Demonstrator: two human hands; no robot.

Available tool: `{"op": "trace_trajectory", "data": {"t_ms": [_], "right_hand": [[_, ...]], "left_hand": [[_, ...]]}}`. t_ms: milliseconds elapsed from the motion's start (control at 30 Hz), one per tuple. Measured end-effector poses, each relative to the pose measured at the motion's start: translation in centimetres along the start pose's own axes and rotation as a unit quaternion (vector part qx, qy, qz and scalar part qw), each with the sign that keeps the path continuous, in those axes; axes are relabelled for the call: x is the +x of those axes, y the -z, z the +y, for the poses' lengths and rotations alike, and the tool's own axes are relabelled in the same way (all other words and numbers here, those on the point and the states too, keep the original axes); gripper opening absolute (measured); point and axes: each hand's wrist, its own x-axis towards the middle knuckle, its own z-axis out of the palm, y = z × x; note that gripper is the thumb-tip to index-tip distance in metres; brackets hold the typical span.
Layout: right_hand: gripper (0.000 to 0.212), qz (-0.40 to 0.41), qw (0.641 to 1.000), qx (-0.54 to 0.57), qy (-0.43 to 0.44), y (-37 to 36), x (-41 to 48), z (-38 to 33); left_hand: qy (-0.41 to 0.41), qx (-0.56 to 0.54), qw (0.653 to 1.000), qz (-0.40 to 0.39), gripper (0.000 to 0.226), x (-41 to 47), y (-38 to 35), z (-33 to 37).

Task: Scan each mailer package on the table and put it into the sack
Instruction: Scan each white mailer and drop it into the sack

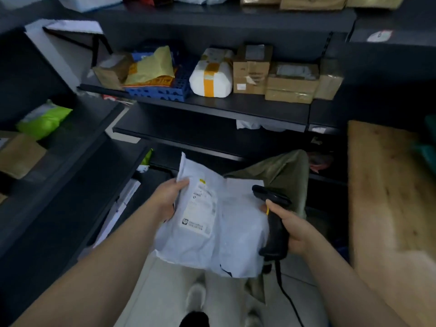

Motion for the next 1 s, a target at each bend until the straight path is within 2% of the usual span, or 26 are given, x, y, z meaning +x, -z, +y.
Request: {"op": "trace_trajectory", "data": {"t_ms": [67, 100, 167, 233, 300, 433, 533, 633, 667, 733, 800, 867, 1000], "right_hand": [[0.079, 0.053, 0.998, -0.018, 0.003, -0.1, 1.3, -0.2], [0.073, 0.07, 0.997, -0.02, 0.008, -0.3, 2.0, -0.2], [0.044, 0.103, 0.994, -0.016, 0.028, -1.1, 3.5, -0.3], [0.033, 0.143, 0.989, -0.011, 0.033, -2.1, 5.0, -0.4], [0.033, 0.161, 0.986, -0.007, 0.034, -2.6, 6.7, -0.3], [0.037, 0.195, 0.981, -0.001, 0.02, -2.5, 10.8, 0.5], [0.04, 0.208, 0.978, -0.011, 0.014, -2.2, 13.7, 1.1], [0.04, 0.208, 0.978, -0.015, 0.015, -1.3, 16.3, 1.9], [0.041, 0.21, 0.977, -0.017, 0.015, -1.0, 17.1, 2.2], [0.045, 0.219, 0.975, -0.017, 0.015, -0.5, 18.6, 2.5], [0.05, 0.24, 0.97, -0.017, 0.017, -0.2, 20.1, 2.8], [0.057, 0.259, 0.966, -0.007, 0.021, 0.0, 21.2, 2.9], [0.067, 0.267, 0.963, 0.005, 0.017, 0.1, 22.4, 3.4]], "left_hand": [[0.011, 0.103, 0.994, -0.034, 0.016, 3.4, -0.8, -0.5], [0.016, 0.15, 0.987, -0.062, 0.019, 5.0, -1.3, -0.8], [0.019, 0.222, 0.968, -0.115, 0.026, 8.3, -2.2, -1.8], [0.012, 0.276, 0.952, -0.132, 0.019, 11.1, -3.0, -3.1], [0.006, 0.31, 0.943, -0.12, 0.01, 13.3, -3.8, -4.3], [-0.021, 0.404, 0.911, -0.08, 0.023, 17.5, -4.6, -6.5], [-0.019, 0.461, 0.885, -0.06, 0.011, 21.0, -5.0, -8.4], [0.024, 0.399, 0.912, -0.088, 0.008, 22.8, -5.7, -9.7], [0.029, 0.375, 0.922, -0.093, 0.013, 23.2, -5.8, -10.0], [0.014, 0.327, 0.943, -0.067, 0.027, 24.2, -5.9, -10.7], [-0.02, 0.295, 0.954, -0.043, 0.02, 24.5, -5.6, -10.9], [-0.063, 0.307, 0.949, -0.039, 0.007, 24.5, -5.2, -11.0], [-0.093, 0.326, 0.94, -0.03, 0.018, 24.6, -3.8, -11.8]]}}
